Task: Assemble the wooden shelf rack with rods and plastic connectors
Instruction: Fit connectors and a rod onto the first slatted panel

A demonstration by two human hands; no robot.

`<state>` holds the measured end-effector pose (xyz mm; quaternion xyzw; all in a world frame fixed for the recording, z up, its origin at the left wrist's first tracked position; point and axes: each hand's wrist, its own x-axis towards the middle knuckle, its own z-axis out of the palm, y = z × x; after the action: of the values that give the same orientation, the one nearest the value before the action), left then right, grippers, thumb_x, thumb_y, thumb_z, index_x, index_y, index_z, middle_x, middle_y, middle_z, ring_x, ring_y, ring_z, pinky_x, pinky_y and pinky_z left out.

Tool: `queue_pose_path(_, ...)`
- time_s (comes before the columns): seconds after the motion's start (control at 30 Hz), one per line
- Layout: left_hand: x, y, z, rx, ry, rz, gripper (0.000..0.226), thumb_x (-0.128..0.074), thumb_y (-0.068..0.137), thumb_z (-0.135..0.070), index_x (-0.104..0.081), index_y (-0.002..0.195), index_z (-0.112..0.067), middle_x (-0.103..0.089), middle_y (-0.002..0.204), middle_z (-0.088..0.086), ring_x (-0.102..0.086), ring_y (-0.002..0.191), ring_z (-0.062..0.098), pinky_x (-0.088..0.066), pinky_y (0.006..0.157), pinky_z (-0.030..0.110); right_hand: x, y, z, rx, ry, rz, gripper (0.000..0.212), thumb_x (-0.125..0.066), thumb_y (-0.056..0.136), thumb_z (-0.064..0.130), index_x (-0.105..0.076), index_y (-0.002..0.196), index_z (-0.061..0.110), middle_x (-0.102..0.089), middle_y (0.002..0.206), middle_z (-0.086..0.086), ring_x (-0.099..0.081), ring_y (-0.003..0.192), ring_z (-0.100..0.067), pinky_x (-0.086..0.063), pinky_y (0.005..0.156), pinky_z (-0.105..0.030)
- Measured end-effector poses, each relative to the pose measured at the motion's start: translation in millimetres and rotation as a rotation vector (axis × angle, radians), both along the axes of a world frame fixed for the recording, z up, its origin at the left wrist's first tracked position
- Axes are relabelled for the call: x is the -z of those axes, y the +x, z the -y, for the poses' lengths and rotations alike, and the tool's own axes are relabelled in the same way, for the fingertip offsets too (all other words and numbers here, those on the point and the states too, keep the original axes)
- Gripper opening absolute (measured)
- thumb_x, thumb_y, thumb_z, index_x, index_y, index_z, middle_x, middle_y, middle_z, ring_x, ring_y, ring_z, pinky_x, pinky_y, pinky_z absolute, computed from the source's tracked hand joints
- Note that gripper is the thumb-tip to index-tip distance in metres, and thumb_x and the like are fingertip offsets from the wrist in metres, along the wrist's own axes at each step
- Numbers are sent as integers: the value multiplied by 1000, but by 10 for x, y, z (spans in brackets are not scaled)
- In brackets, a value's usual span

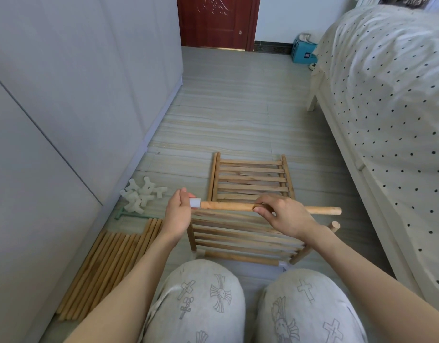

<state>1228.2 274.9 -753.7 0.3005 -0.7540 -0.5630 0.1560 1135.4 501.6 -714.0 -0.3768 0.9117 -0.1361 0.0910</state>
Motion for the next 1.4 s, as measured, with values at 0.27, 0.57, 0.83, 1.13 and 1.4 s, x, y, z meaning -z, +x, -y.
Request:
queue_pose_path(0.27, 25, 34, 2, 13, -31, -20, 32, -28, 103, -24, -49, 78, -23, -49, 76, -2, -46, 70, 7, -37, 62, 19, 22, -19, 117, -76, -34, -54, 34, -41, 95, 47, -58, 116, 27, -62, 110, 7, -60, 97, -19, -49, 78, -35)
queue_pose_path(0.57, 71, 110, 2, 49, -118, -24, 31, -26, 103, -25, -46, 80, -19, -47, 74, -4, -45, 68, 6, -34, 57, 10, 117, 32, 249, -80, 23, -187, 53, -29, 85, 68, -63, 104, 34, -67, 82, 7, -63, 74, -17, -48, 61, -29)
queue_pose_path(0.83, 92, 67, 59, 112, -140, -27, 28, -30, 102, -25, -49, 86, -13, -49, 75, -4, -46, 69, 6, -35, 60, 10, 77, -99, 308, -23, -72, 285, 42, -48, 85, 62, -71, 92, 28, -55, 58, 5, -46, 54, -6, -33, 50, -26)
queue_pose_path(1.13, 46, 22, 42, 123, -122, -20, 32, -29, 102, -26, -48, 77, -24, -49, 73, -1, -46, 66, 7, -35, 56, 11, 83, 29, 225, -26, -15, 71, 39, -45, 86, 62, -63, 106, 34, -67, 90, 6, -60, 85, -17, -47, 73, -31)
queue_pose_path(1.4, 37, 55, 10, 86, -103, -10, 32, -29, 102, -28, -49, 78, -22, -51, 73, 2, -48, 66, 10, -37, 57, 18, 80, 122, 139, -125, -30, -43, 33, -47, 93, 46, -56, 118, 26, -64, 108, 4, -60, 97, -22, -45, 77, -33)
